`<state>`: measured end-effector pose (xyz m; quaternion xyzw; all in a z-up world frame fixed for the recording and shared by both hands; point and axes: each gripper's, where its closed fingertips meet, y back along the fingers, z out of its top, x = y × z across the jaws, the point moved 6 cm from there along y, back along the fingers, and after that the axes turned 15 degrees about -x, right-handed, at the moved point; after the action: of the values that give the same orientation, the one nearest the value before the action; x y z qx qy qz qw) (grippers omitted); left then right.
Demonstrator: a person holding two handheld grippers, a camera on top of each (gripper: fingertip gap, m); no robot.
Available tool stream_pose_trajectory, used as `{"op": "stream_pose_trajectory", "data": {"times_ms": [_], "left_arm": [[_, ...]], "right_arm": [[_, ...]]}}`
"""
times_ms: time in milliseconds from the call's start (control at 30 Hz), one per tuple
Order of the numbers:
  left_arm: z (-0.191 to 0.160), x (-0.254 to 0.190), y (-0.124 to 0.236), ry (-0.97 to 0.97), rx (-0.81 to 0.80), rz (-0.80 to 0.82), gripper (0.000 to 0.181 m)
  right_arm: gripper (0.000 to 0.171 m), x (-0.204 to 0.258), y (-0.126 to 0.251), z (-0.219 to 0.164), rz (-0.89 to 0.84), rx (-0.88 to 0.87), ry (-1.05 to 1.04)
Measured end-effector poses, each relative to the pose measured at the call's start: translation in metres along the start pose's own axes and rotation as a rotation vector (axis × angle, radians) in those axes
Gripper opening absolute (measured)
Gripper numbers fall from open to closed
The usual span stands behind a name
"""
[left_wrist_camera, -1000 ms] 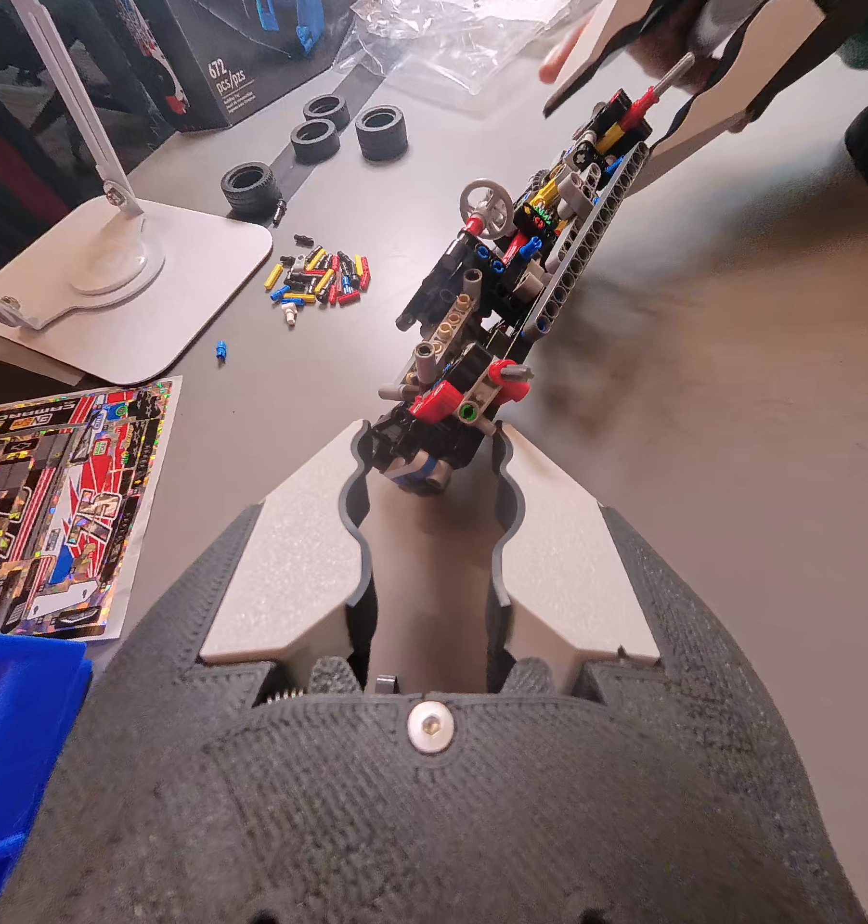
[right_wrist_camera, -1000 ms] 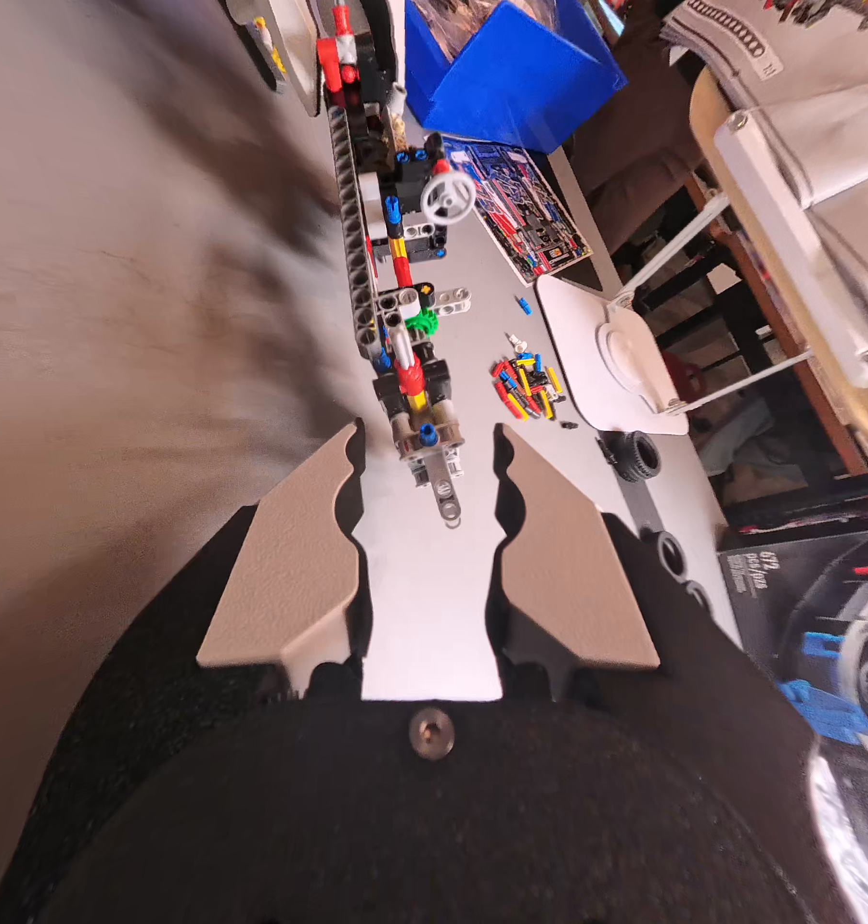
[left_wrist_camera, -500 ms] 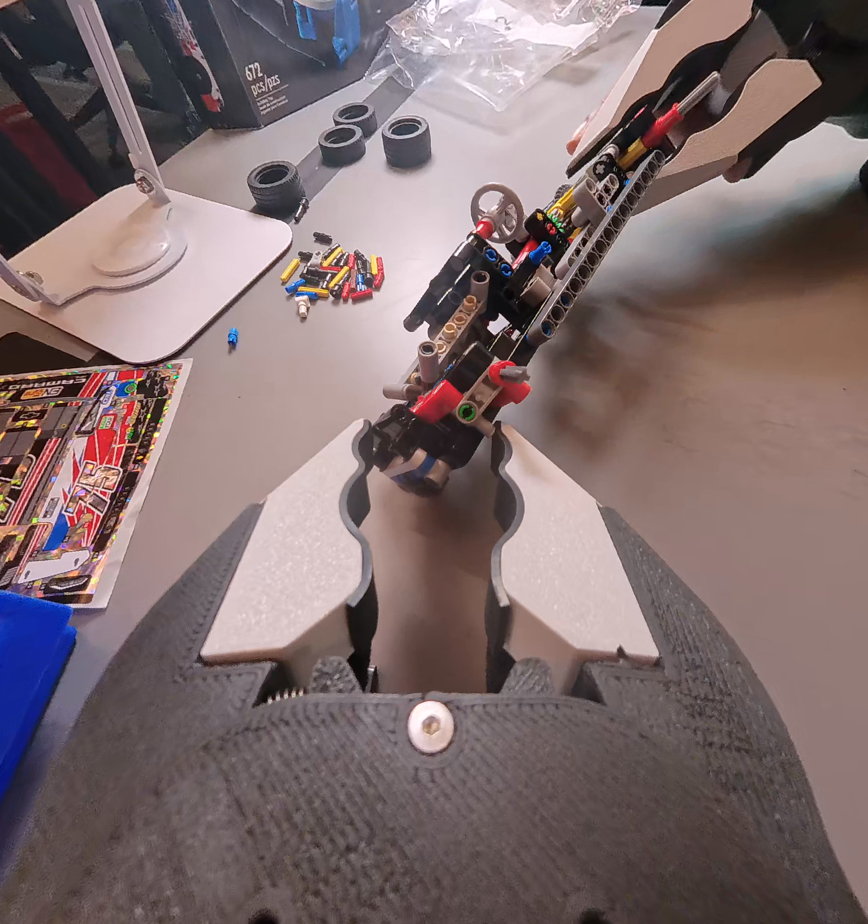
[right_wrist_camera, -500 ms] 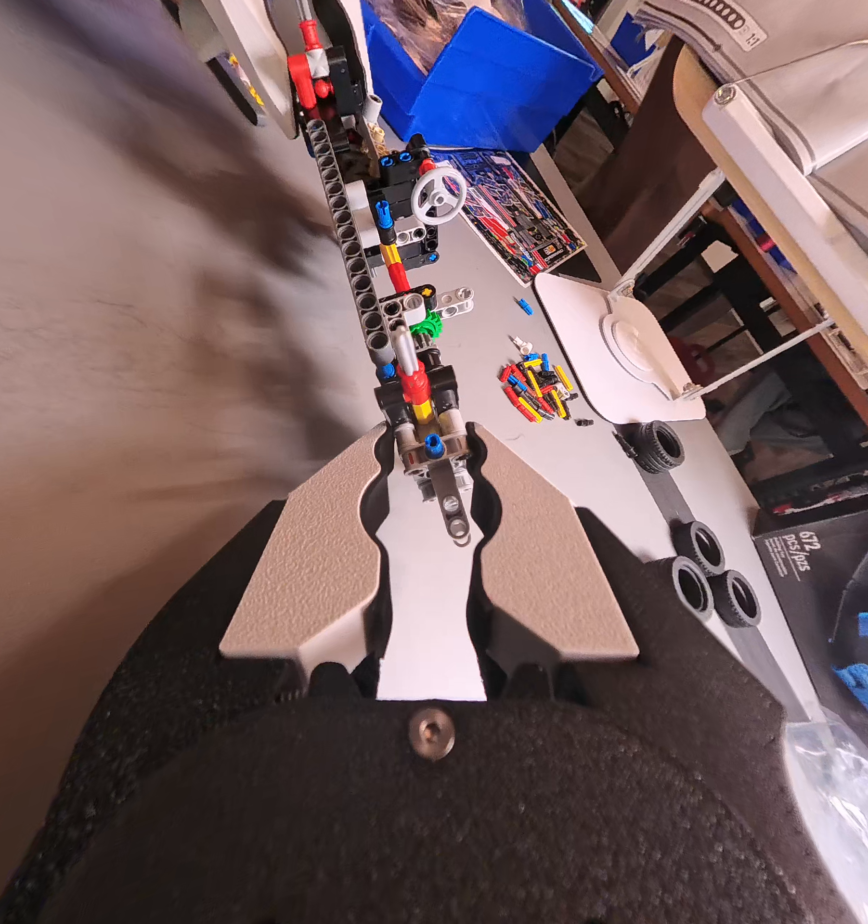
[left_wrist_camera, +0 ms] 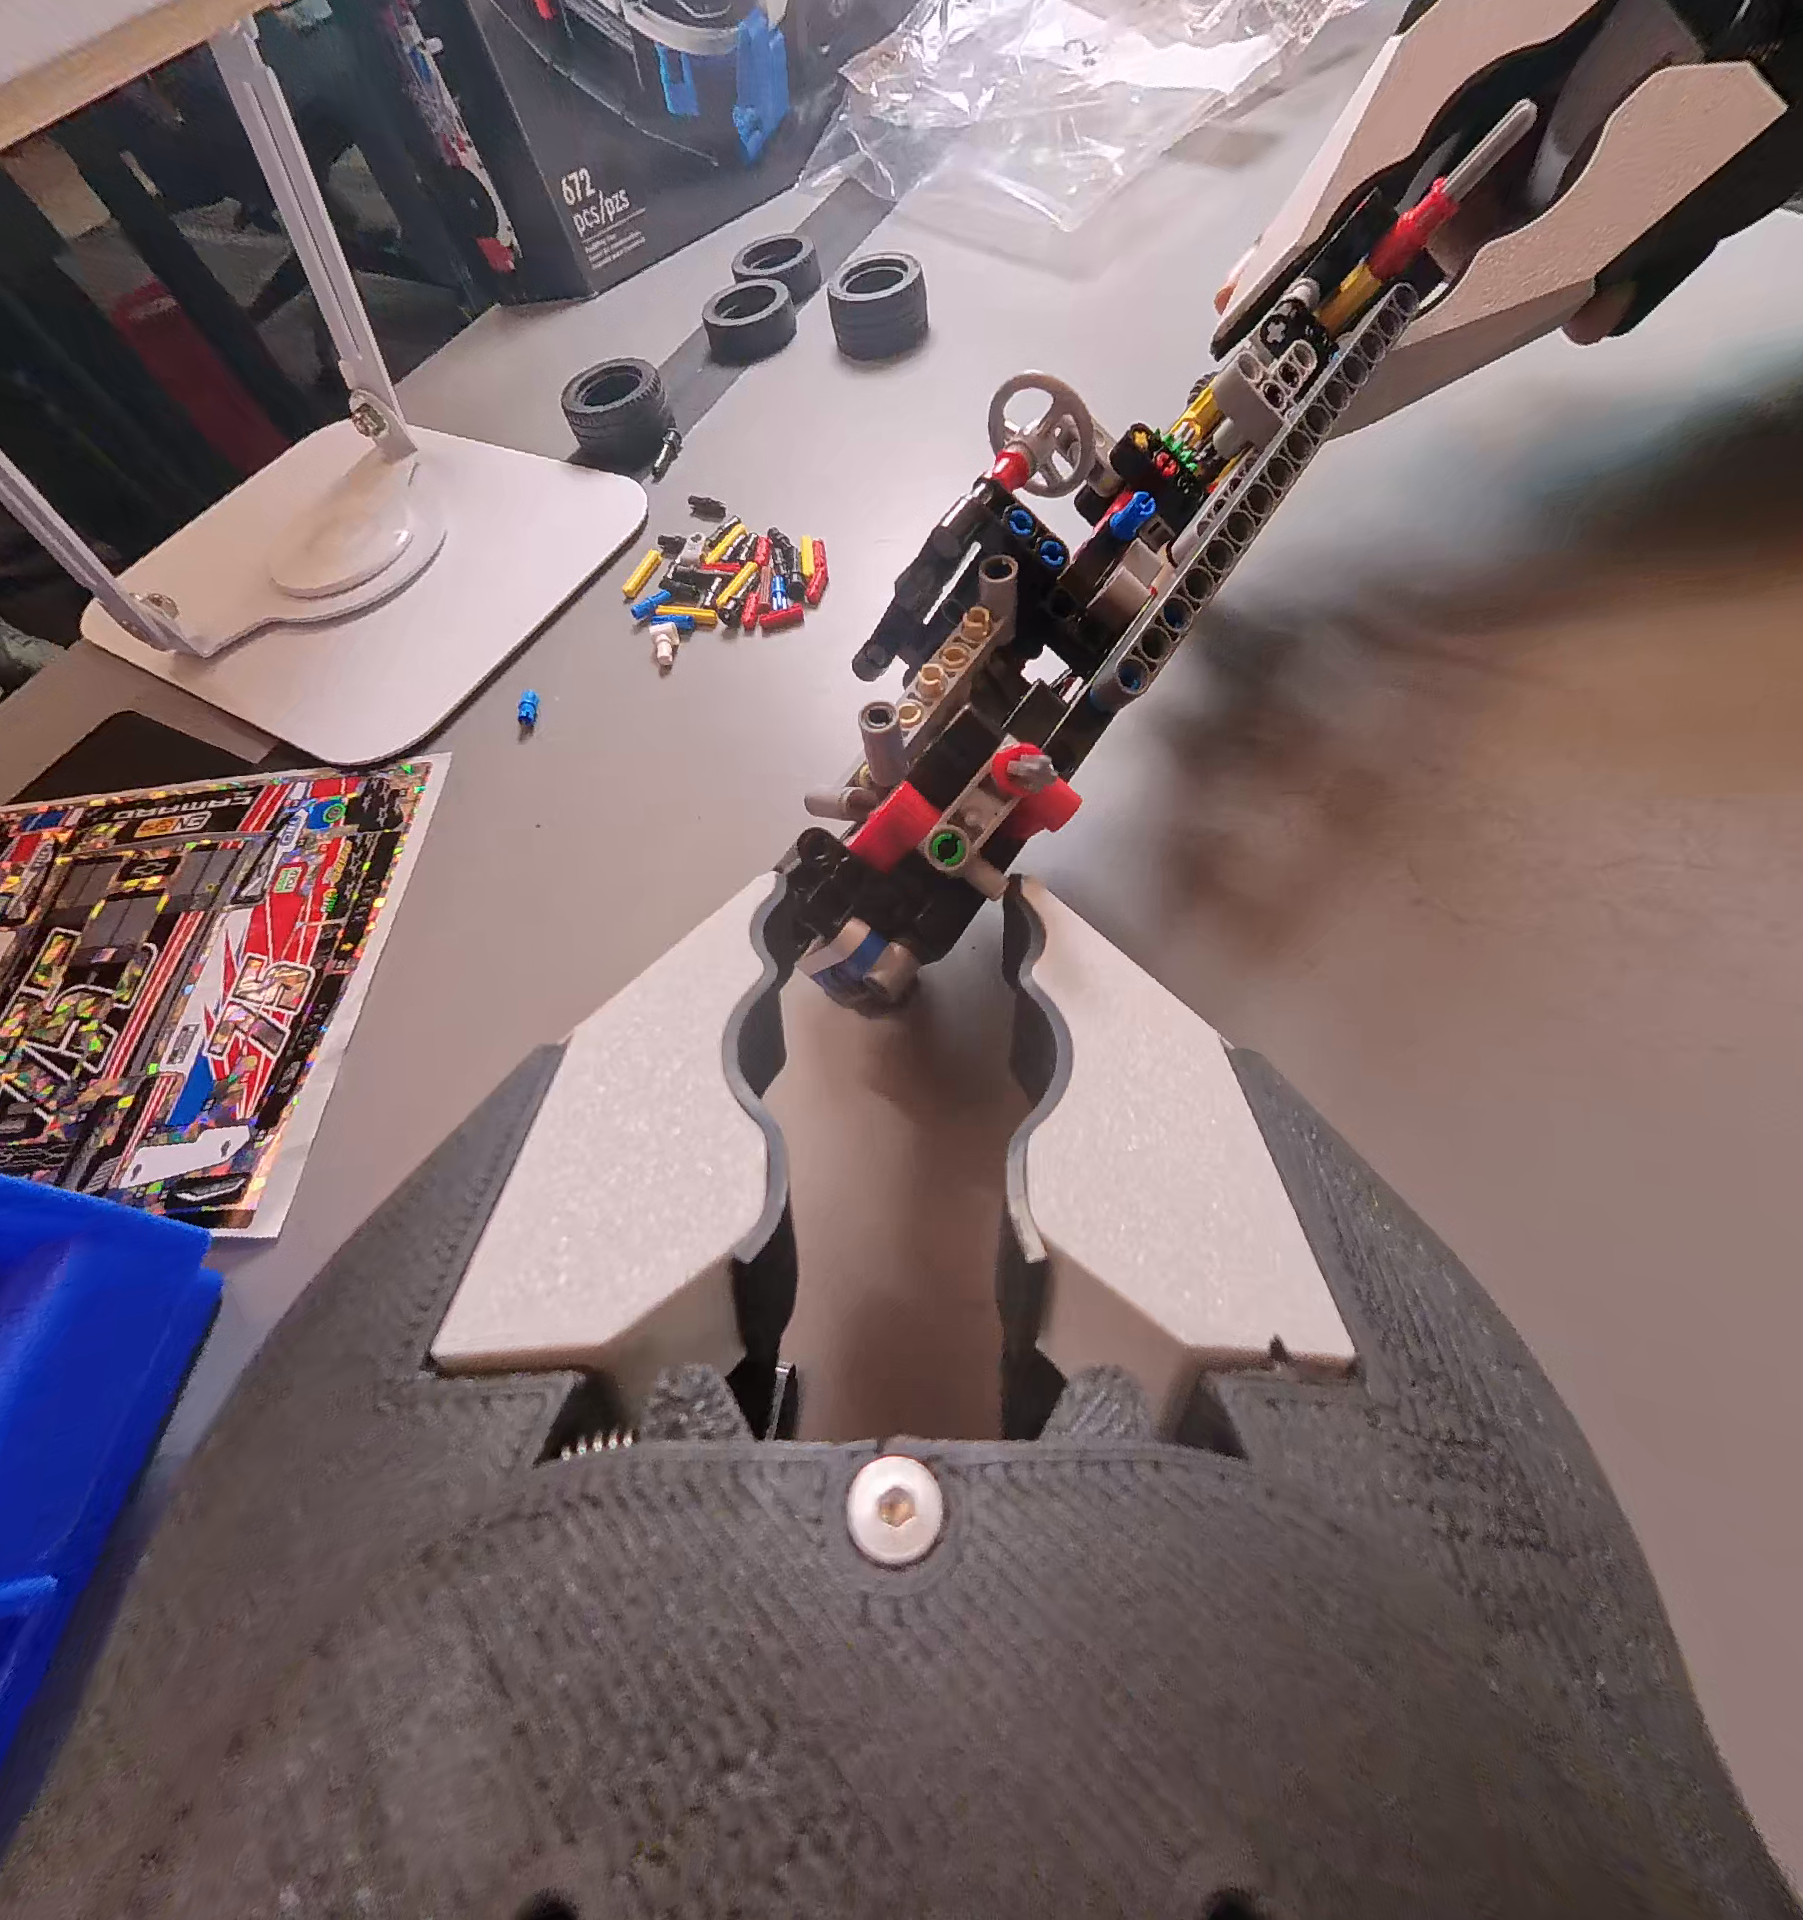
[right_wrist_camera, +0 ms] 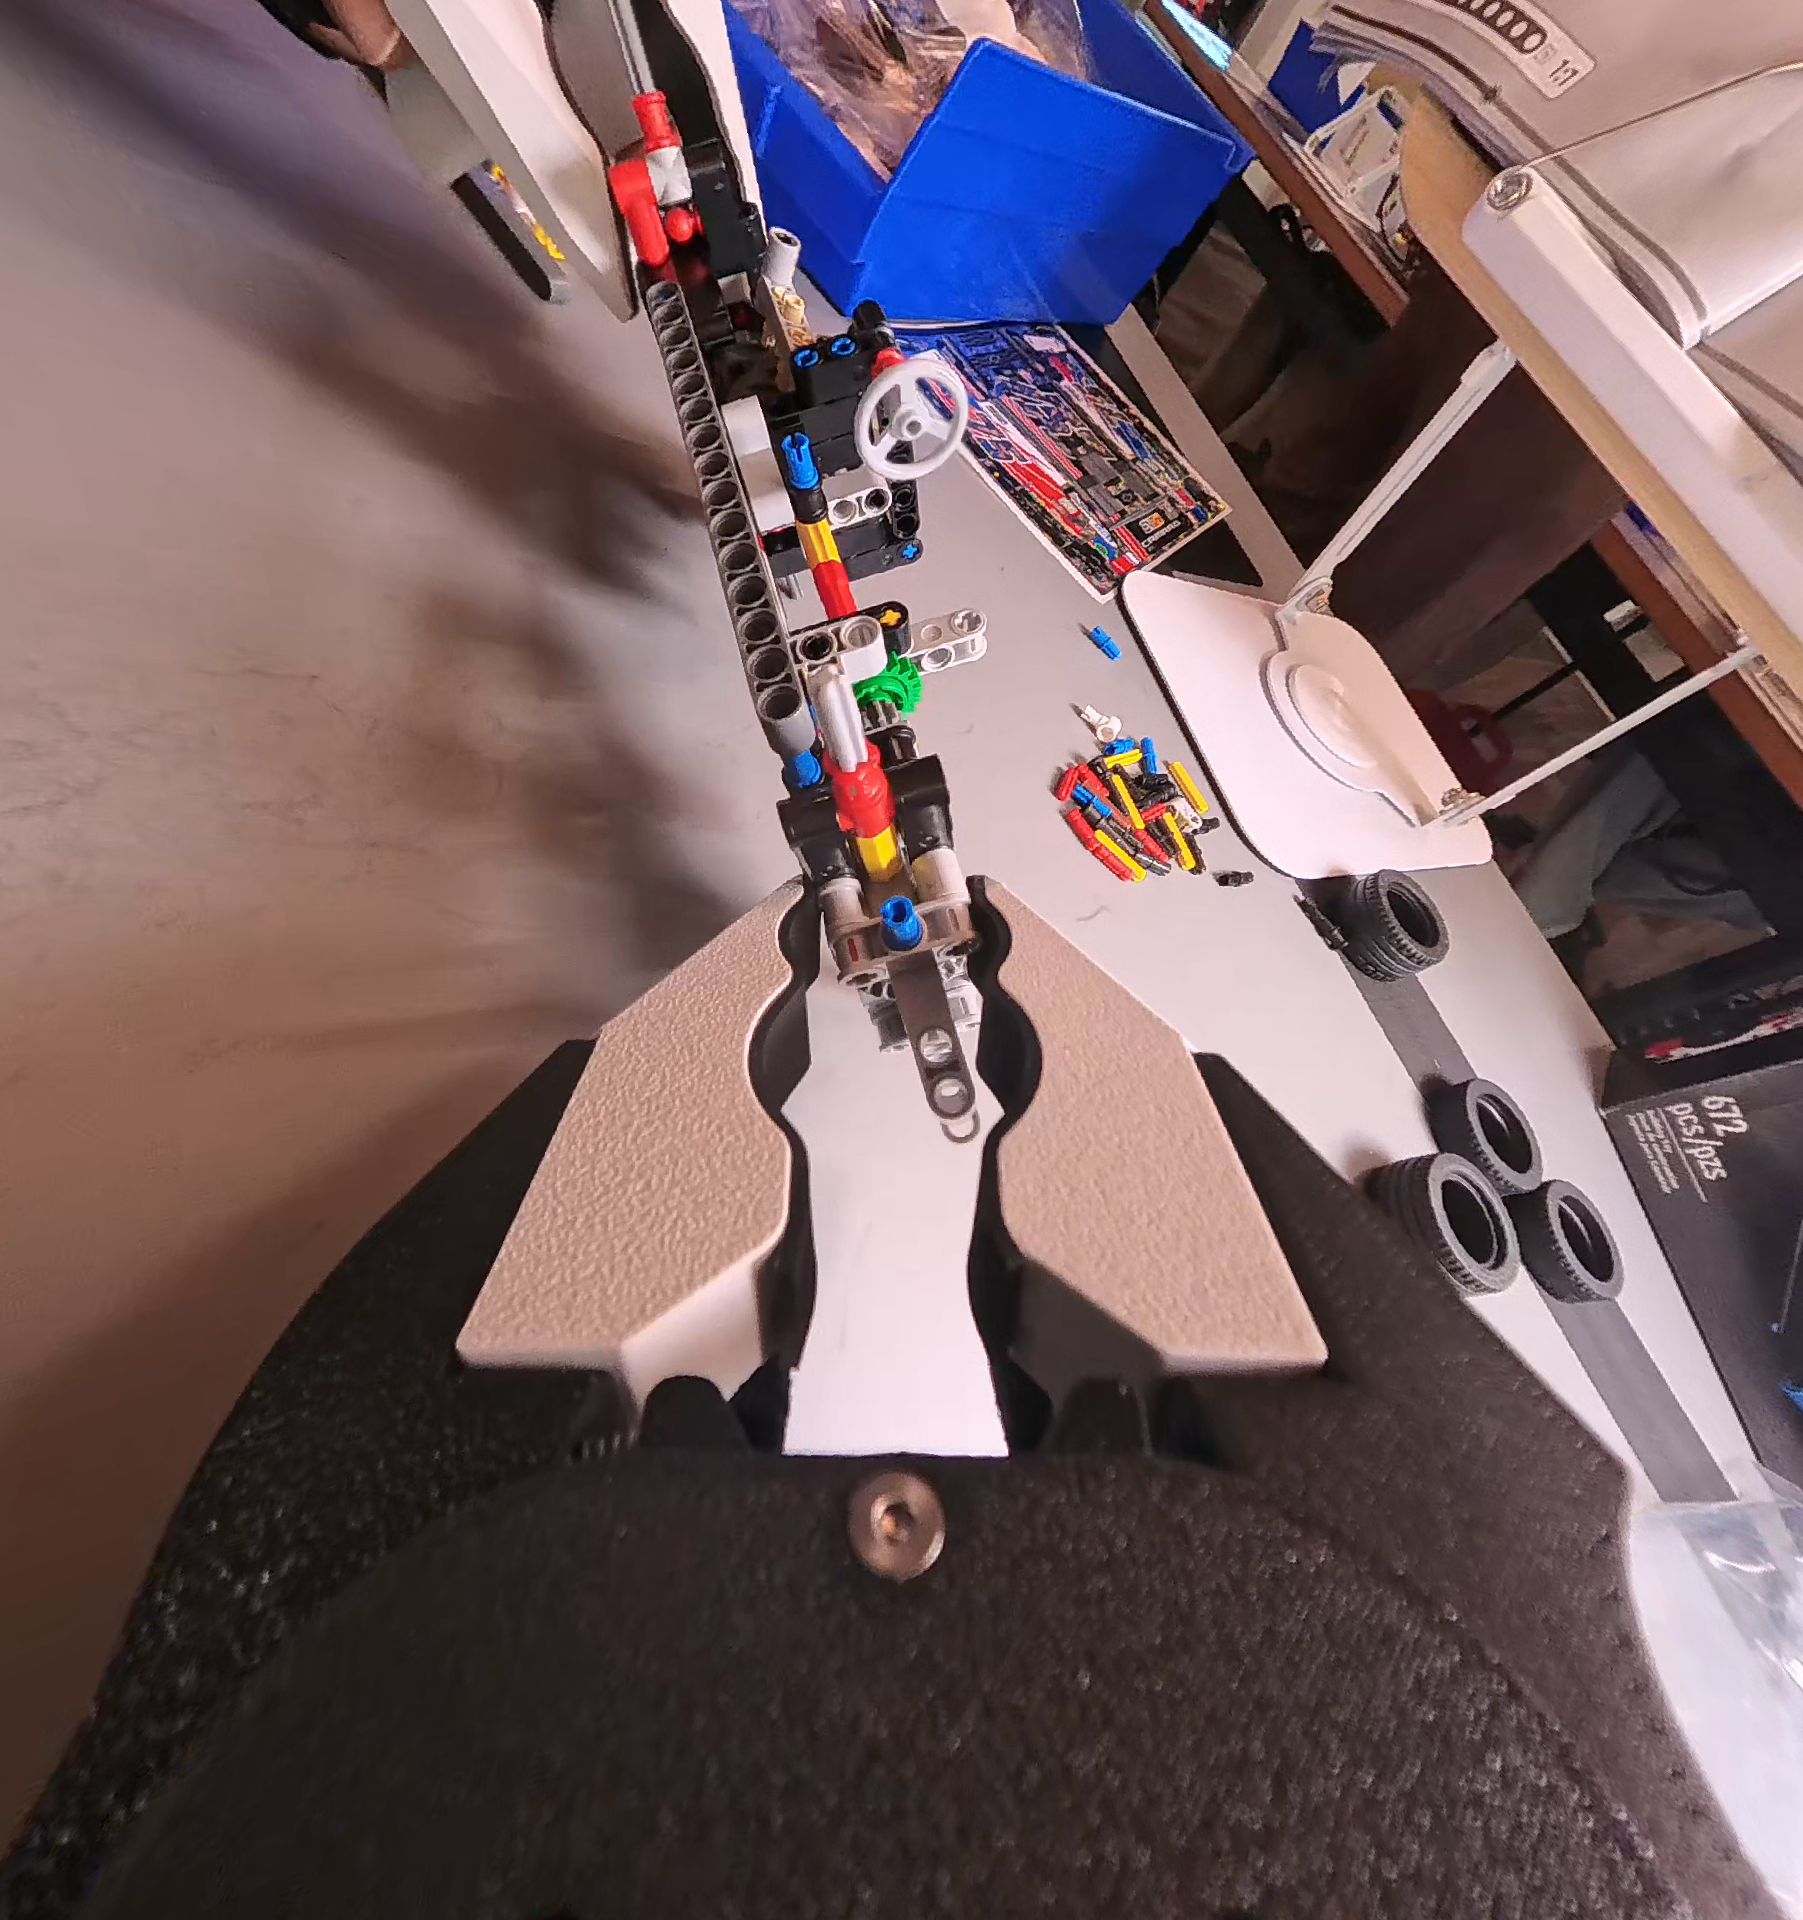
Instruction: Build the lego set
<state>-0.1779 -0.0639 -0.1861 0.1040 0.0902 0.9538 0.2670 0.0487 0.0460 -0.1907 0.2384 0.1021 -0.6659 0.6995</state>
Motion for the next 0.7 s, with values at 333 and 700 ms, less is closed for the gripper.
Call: {"op": "stream_pose_trajectory", "data": {"times_ms": [333, 700], "left_arm": [[-0.011, 0.001, -0.006, -0.149, -0.022, -0.09, 0.081], [-0.012, -0.009, -0.025, -0.243, -0.055, -0.104, 0.047]], "right_arm": [[0.025, 0.0, 0.002, -0.004, 0.023, -0.03, -0.014], [0.025, 0.002, 0.002, -0.004, 0.036, -0.054, -0.03]]}}
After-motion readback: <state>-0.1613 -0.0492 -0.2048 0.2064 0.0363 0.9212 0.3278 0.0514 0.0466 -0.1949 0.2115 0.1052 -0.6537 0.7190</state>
